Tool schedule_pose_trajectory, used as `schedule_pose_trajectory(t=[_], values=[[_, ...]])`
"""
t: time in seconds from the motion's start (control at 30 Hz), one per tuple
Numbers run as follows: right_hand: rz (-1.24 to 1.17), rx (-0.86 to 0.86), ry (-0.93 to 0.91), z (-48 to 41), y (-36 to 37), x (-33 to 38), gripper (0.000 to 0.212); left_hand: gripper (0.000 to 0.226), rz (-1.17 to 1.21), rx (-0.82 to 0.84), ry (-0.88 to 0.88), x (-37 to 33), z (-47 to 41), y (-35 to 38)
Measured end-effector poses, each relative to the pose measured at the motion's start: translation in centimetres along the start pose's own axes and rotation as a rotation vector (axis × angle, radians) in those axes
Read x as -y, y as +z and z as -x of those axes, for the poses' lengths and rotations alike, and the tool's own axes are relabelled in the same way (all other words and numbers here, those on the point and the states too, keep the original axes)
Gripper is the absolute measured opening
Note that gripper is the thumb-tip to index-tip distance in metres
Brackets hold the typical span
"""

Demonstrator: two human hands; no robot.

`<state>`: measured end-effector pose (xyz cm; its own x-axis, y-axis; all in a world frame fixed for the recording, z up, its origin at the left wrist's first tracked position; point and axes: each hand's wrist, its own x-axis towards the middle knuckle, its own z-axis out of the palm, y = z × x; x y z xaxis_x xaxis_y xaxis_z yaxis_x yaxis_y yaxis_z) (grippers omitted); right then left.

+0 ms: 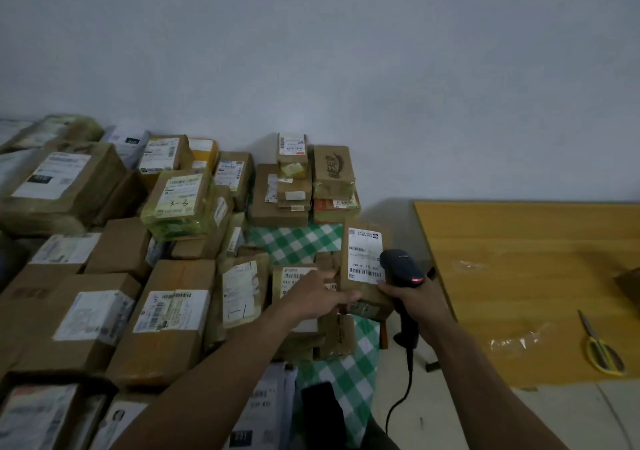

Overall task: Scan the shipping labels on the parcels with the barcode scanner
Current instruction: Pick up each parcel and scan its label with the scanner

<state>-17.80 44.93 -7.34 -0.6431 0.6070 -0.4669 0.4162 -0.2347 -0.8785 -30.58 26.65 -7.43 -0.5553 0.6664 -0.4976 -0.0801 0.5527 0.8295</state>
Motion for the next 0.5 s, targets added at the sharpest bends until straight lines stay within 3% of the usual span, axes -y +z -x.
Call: schedule_pose_trajectory(t=[0.2,0.3,0.4,0.5], values=[[0.167,-0.013,0.067,-2.1,-0.3,-3.1,0.041,0.039,-0.396,-0.119,0.014,0.5,-0.3,1.3],[0.350,-0.006,0.053,-2.4,1.0,-4.4,0.035,0.040,-0.481,-0.229,0.013,0.9,-0.5,0.8],[0.434,-0.021,-0.007,-2.8,1.9,-4.9,0.037,0.054,-0.451,-0.317,0.054,2.2,-0.6,-0.1],[0.530,-0.020,-0.027,-3.4,2.0,-4.7,0.038,0.079,-0.620,-0.405,0.010,3.9,-0.7,-0.8]])
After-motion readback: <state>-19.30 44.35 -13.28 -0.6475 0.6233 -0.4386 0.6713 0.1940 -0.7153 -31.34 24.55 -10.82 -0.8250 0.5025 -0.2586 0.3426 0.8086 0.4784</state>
